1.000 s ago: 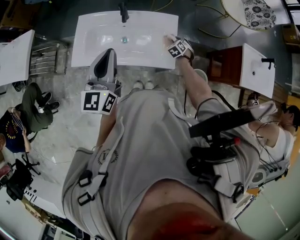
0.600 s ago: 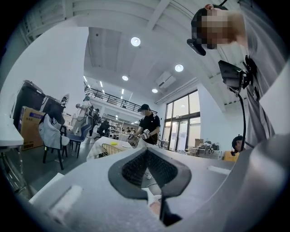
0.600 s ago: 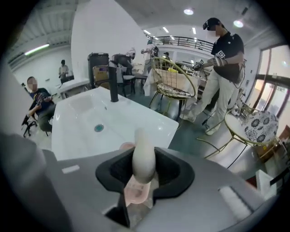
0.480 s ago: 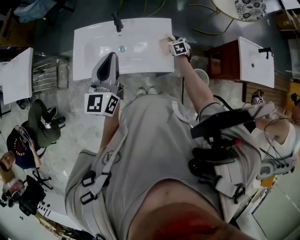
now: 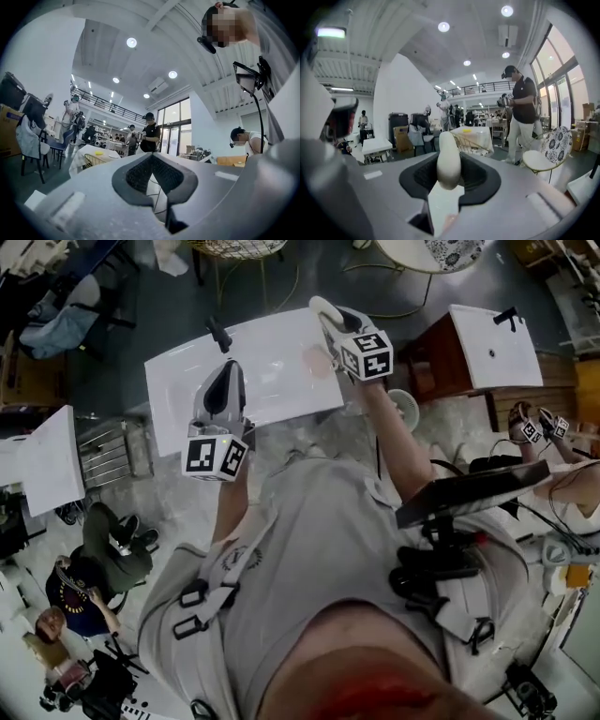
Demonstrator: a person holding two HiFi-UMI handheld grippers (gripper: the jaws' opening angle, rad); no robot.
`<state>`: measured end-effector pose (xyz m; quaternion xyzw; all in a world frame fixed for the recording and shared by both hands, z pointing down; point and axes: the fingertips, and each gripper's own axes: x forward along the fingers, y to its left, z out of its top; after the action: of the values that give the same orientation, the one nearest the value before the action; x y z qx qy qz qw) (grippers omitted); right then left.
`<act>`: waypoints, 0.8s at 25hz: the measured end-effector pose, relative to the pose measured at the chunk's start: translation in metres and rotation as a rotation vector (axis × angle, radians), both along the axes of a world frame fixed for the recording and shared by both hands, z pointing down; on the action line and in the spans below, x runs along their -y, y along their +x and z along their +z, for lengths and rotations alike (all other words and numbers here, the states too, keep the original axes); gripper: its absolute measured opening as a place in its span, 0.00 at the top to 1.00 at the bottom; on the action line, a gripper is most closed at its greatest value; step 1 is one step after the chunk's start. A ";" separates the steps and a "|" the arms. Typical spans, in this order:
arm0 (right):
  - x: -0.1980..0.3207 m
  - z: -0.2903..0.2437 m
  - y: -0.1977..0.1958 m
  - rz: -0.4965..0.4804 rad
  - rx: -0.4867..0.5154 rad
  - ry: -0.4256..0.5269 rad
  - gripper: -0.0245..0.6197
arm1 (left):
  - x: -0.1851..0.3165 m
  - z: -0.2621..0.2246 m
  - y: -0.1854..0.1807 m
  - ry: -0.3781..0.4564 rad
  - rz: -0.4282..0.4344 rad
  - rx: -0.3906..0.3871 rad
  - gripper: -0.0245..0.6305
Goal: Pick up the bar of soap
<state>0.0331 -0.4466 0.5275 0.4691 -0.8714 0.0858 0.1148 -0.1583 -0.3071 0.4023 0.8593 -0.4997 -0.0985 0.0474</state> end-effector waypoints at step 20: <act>-0.119 -0.186 0.003 -0.028 0.186 0.289 0.78 | -0.013 -0.047 0.024 0.069 0.075 -0.010 0.97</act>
<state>0.0358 -0.3280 0.3417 0.4588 -0.8879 0.0011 -0.0335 -0.1338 -0.2938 0.3552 0.8781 -0.4630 -0.1180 0.0241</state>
